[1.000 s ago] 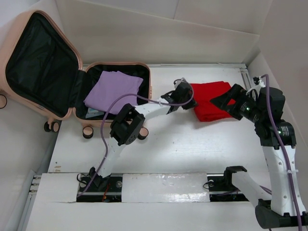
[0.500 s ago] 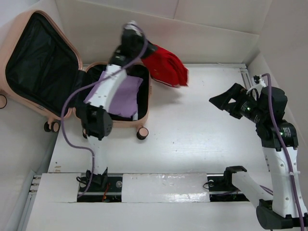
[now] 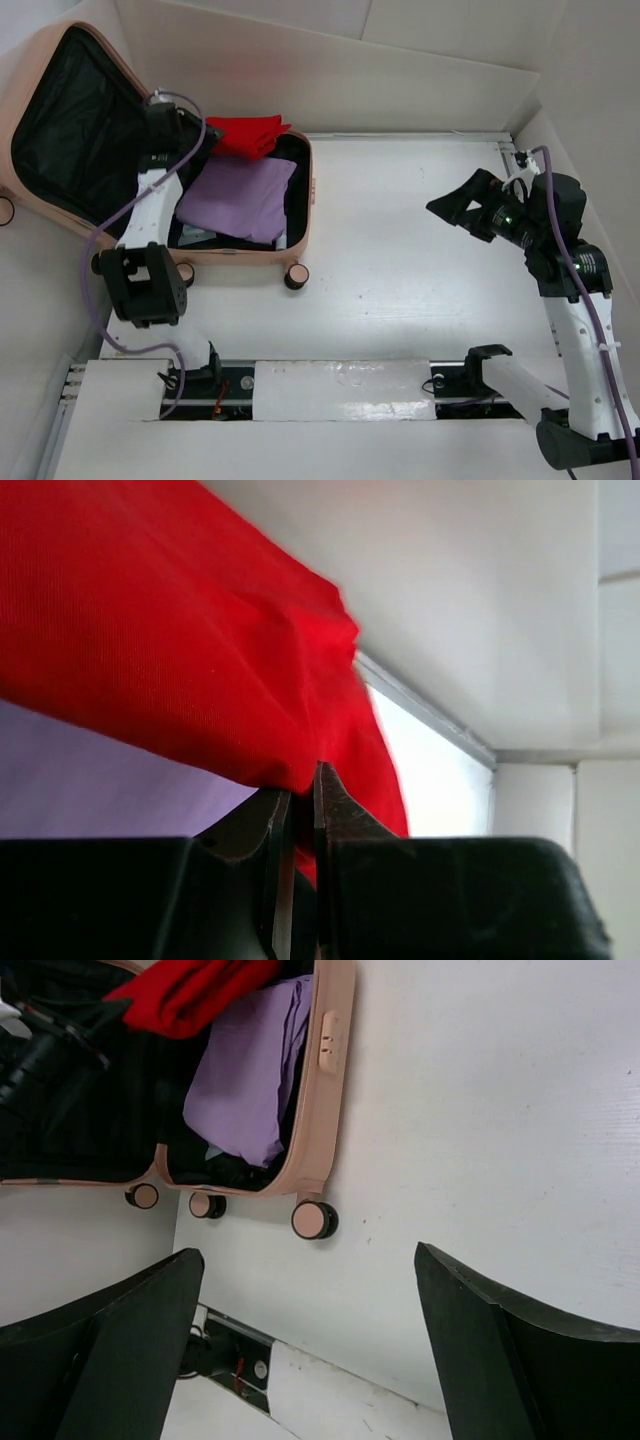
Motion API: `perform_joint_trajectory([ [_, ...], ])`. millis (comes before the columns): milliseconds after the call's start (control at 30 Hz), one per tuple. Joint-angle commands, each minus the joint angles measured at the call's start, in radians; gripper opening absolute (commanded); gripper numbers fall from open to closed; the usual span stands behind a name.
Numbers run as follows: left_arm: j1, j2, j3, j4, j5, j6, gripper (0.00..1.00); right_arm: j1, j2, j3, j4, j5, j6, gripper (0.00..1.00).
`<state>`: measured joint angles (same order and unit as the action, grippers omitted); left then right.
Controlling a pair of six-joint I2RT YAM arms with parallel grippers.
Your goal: Pack the luggage
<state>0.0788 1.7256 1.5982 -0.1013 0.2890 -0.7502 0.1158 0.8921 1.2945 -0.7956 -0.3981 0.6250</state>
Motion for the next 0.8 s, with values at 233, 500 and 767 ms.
perform_joint_trajectory([
  [233, 0.001, -0.448, -0.694, 0.261, -0.019, -0.047, 0.00, 0.022, 0.021, -0.017, 0.072, -0.031, -0.028, 0.93],
  [500, 0.001, -0.668, -0.735, 0.085, -0.163, -0.113, 0.13, 0.050, 0.030, -0.038, 0.081, -0.041, -0.038, 0.93],
  [767, 0.001, -0.762, -0.505, -0.207, -0.299, -0.073, 0.90, 0.110, 0.021, -0.101, 0.090, -0.062, -0.057, 0.94],
])
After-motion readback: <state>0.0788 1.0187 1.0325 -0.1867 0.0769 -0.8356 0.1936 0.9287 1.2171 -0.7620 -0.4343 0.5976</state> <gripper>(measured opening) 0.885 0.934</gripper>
